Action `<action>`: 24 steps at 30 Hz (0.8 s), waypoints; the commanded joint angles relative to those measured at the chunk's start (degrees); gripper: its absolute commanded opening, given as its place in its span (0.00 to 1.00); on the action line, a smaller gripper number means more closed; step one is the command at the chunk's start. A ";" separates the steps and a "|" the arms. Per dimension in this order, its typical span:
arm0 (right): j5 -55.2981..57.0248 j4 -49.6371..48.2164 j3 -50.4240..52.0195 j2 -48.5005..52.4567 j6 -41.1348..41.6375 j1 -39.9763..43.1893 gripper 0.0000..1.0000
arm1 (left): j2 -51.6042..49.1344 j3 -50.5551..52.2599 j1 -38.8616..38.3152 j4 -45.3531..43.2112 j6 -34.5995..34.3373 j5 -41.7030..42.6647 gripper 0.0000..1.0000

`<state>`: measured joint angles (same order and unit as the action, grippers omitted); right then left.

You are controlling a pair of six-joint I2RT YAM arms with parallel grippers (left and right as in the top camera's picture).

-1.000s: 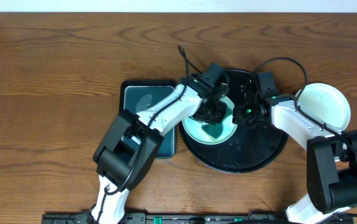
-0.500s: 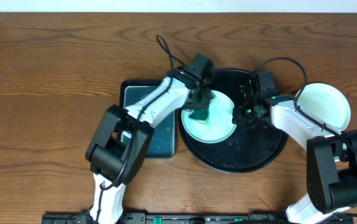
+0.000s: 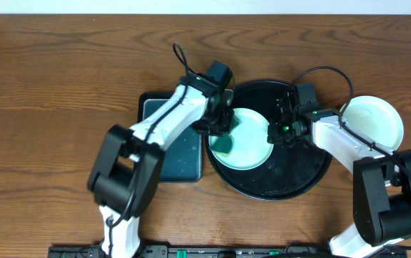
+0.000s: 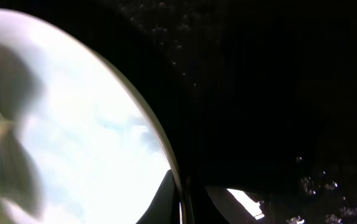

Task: Clean dirty plates on tray and stack at the side
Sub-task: 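Scrub the pale green plate with the sponge in the left gripper, then lower the sponge into the water tray with the left gripper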

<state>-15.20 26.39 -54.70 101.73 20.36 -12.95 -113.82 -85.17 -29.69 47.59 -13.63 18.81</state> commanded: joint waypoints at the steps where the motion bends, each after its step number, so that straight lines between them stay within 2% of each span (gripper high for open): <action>1: 1.88 0.20 0.17 0.59 0.17 -0.13 0.03 | 5.90 0.22 1.46 -0.55 1.60 -6.43 0.09; 4: 1.88 0.20 0.17 0.59 0.17 -0.13 0.09 | 8.94 0.22 2.80 -0.85 1.57 -9.49 0.09; 17: 1.88 0.09 0.17 0.59 0.17 -0.13 0.09 | 11.04 0.74 15.85 1.29 1.62 -10.73 0.09; 24: 1.88 -0.02 0.17 0.59 0.17 -0.13 0.09 | 10.95 4.83 19.17 1.14 3.56 -10.71 0.09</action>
<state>-14.50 26.39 -54.70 101.73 20.40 -12.95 -102.65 -82.19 -10.90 48.58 -12.03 8.60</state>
